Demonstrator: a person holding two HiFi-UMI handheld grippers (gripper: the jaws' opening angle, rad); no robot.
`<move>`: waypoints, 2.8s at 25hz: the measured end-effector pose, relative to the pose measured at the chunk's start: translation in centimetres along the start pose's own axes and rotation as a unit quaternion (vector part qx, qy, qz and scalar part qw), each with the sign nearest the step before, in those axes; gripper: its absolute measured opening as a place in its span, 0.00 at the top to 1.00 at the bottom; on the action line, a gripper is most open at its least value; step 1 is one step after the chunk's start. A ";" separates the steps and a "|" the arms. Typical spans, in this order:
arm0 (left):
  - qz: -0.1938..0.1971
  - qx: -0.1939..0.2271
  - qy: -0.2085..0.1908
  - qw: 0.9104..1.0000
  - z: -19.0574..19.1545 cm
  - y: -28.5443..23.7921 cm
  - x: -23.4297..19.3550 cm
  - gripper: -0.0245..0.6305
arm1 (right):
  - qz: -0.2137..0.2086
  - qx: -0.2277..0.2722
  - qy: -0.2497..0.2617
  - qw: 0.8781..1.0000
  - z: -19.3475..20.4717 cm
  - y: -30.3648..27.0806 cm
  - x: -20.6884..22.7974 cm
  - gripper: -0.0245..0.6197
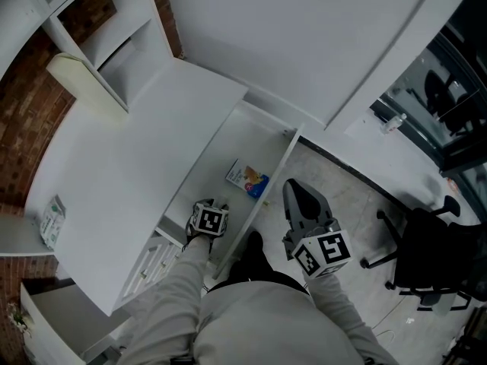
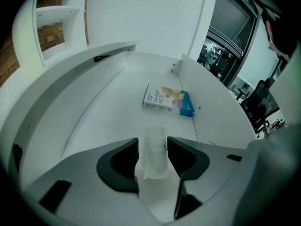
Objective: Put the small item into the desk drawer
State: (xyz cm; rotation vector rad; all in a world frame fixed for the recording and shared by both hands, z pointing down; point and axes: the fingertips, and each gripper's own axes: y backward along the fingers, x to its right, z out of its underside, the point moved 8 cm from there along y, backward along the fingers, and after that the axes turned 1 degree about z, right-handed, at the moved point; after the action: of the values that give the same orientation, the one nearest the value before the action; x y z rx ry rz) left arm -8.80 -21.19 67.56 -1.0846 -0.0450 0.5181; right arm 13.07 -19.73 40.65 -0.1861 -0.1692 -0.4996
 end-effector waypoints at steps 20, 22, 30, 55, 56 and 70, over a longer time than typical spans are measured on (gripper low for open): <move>-0.077 0.269 -0.040 0.959 -10.3 14.6 -0.8 0.80 | -0.007 0.021 0.000 1.000 -0.6 0.3 -1.9 0.92; -0.084 0.296 -0.046 0.950 -10.9 16.4 -0.7 0.81 | -0.004 0.023 0.001 1.000 -0.7 0.4 -1.9 0.92; -0.103 0.378 -0.065 0.918 -11.9 22.4 0.0 0.85 | 0.001 0.031 0.005 1.000 -1.3 0.4 -2.1 0.92; -0.120 0.445 -0.049 0.886 -7.7 29.0 1.4 0.94 | -0.009 0.041 0.029 0.999 -2.0 1.5 -4.0 0.92; -0.119 0.445 -0.048 0.886 -7.6 29.1 1.4 0.94 | -0.009 0.041 0.031 0.999 -1.9 1.6 -4.1 0.92; -0.116 0.450 -0.044 0.885 -7.1 29.5 1.7 0.94 | 0.002 0.030 0.049 0.998 -1.6 2.2 -4.3 0.92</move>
State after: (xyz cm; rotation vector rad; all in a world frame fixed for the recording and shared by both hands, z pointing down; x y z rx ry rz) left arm -16.57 -15.73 38.64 -0.1357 -0.0083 0.3052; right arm 10.60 -16.19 37.90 -0.1029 -0.0874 -0.4987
